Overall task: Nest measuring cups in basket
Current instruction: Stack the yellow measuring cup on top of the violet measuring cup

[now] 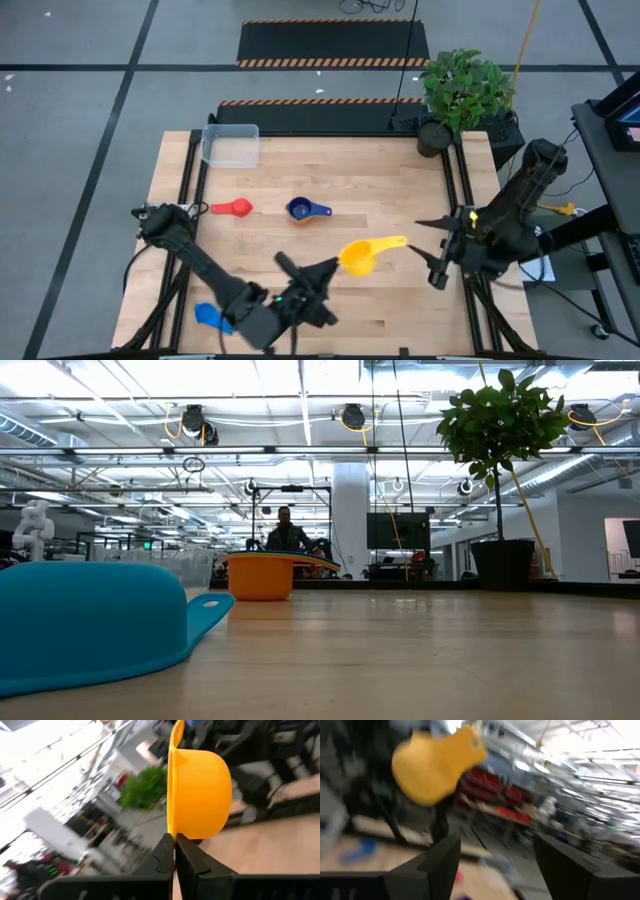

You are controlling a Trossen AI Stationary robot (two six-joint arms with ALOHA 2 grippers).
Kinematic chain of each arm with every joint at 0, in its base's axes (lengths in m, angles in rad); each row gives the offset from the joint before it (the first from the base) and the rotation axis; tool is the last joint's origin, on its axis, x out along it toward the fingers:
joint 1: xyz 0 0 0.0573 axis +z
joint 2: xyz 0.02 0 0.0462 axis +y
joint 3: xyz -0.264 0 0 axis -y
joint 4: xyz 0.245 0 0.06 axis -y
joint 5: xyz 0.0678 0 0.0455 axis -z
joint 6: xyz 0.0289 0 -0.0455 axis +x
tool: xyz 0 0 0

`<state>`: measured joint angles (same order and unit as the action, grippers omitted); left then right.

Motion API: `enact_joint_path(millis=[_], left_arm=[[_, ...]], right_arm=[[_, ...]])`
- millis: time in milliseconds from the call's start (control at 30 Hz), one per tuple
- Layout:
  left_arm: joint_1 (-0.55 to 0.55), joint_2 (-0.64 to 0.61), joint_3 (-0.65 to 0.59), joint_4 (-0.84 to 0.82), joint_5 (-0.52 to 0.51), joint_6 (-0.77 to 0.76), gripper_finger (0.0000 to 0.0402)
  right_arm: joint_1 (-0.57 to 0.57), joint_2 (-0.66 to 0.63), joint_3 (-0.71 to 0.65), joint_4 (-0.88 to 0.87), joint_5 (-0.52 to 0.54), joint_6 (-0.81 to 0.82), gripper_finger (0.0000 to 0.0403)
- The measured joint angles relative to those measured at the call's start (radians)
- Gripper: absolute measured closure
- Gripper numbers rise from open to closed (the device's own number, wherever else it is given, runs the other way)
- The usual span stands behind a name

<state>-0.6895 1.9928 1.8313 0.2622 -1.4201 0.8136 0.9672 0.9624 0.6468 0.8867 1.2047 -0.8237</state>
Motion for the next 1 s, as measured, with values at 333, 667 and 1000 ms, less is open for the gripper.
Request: enact_joint_path(millis=[333,667,1000], left_arm=[[-0.102,-0.054,-0.001,-0.411,-0.037,-0.202,0.0396],[-0.063,-0.081,0.0,-0.767,0.026,-0.533,0.0395],[0.017,-0.081,-0.001,-0.904,0.174,-0.689,0.0394]], right_arm=[[0.023,0.08,0.085,-0.165,0.025,-0.025,0.0157],[0.023,0.107,0.087,-0.105,0.016,-0.033,0.0165],[0.021,0.167,0.123,-0.121,-0.023,-0.038,0.0165]])
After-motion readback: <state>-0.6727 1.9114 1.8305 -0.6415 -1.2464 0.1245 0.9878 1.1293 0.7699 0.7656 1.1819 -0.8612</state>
